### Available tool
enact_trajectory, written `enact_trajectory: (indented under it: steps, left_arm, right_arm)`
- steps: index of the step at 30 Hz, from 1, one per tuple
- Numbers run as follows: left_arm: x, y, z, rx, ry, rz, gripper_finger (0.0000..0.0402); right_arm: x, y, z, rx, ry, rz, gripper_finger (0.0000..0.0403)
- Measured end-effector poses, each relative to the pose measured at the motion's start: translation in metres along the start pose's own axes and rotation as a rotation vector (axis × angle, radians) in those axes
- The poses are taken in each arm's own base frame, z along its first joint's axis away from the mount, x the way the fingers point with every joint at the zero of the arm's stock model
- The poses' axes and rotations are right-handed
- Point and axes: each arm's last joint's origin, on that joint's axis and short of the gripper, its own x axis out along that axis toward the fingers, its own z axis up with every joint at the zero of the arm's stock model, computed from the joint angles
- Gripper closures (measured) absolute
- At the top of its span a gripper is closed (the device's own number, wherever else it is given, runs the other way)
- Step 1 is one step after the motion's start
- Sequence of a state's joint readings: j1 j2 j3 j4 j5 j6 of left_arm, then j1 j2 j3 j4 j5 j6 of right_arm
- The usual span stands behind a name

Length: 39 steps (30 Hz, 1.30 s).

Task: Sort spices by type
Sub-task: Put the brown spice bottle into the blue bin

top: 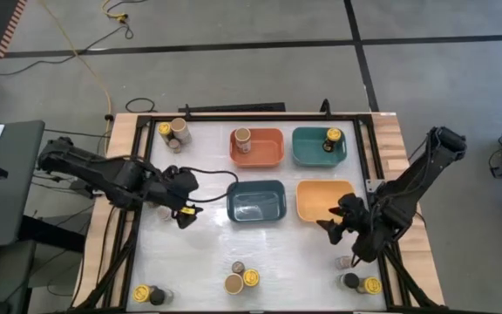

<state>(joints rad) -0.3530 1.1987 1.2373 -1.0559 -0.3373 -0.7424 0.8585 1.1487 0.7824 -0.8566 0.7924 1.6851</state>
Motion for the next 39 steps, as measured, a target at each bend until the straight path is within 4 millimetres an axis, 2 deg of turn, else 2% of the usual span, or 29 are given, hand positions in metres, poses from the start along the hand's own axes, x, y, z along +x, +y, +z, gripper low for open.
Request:
enact_trajectory:
  steps: [3, 5, 10, 14, 21, 29, 33, 39]
  left_arm:
    - [0.009, -0.002, -0.005, -0.058, 0.105, 0.030, 0.0050]
    - [0.016, -0.002, -0.012, -0.021, 0.199, 0.068, 0.0050]
    - [0.028, -0.006, -0.032, 0.249, 0.485, 0.131, 0.0050]
    - [0.036, -0.011, -0.044, 0.450, 0.608, 0.143, 0.0050]
    - [0.047, -0.008, -0.076, 0.548, 0.609, 0.027, 0.0050]
    - [0.042, 0.025, -0.102, 0.583, 0.495, -0.053, 0.0050]
    - [0.049, 0.038, -0.114, 0.664, 0.472, -0.085, 0.0050]
    - [0.063, 0.051, -0.132, 0.782, 0.525, -0.048, 0.0050]
  right_arm:
    - [-0.003, -0.003, 0.002, -0.023, 0.006, 0.039, 0.0039]
    - [-0.005, -0.004, 0.004, -0.032, 0.007, 0.050, 0.0039]
    - [-0.008, -0.004, 0.007, -0.019, 0.007, 0.071, 0.0039]
    - [-0.008, -0.002, 0.008, -0.002, 0.008, 0.089, 0.0039]
    - [-0.009, 0.005, 0.008, 0.083, 0.014, 0.148, 0.0039]
    - [-0.006, 0.014, 0.014, 0.181, -0.001, 0.199, 0.0039]
    - [-0.002, 0.017, 0.019, 0.225, -0.017, 0.206, 0.0039]
    - [0.002, 0.020, 0.026, 0.284, -0.039, 0.217, 0.0039]
